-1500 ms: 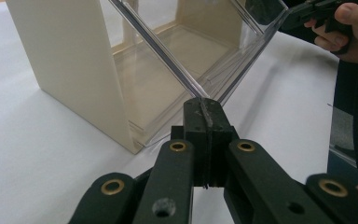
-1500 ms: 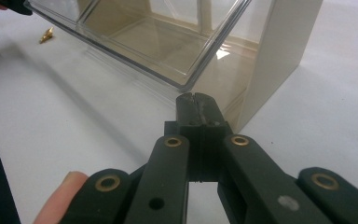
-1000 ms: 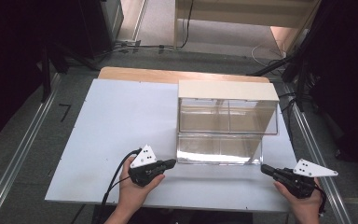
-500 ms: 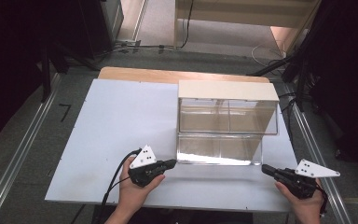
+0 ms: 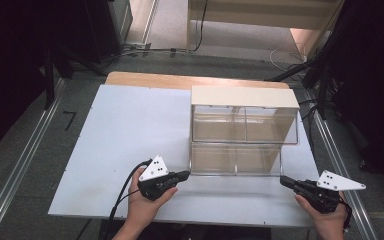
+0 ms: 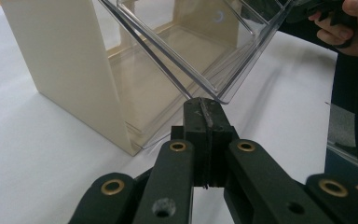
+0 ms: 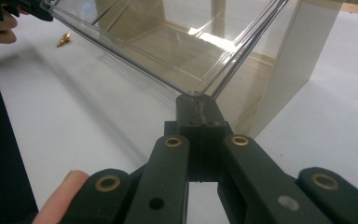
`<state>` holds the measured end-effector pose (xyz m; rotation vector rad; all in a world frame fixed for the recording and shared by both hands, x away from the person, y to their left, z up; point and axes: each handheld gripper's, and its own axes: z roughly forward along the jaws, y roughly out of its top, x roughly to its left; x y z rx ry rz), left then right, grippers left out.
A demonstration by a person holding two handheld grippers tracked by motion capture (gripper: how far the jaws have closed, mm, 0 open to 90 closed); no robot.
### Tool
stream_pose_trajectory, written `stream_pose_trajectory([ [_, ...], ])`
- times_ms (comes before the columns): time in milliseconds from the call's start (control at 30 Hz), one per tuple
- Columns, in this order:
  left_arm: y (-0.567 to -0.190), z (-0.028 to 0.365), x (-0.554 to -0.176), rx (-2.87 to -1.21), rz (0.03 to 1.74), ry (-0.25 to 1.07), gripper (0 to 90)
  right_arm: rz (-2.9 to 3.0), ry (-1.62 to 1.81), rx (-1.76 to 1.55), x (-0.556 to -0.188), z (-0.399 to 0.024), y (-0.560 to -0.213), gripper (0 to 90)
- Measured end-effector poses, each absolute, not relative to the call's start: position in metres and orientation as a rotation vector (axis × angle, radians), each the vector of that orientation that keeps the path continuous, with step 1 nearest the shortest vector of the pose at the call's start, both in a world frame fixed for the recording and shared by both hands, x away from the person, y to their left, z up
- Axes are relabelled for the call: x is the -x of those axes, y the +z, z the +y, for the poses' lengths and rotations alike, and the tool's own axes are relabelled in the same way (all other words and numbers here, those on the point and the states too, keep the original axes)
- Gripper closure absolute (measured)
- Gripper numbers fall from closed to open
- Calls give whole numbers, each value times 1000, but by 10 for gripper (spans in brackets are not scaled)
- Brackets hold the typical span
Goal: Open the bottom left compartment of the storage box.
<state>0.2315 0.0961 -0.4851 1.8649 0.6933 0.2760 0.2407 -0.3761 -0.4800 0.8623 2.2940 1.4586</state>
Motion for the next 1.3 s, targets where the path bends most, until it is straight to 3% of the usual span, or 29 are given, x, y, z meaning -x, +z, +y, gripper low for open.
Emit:
stream_pose_trajectory([
  [1300, -437, 80, -249, -1765, 605, 372, 900, 2134, 1547, -902, -255, -347, -430, 886],
])
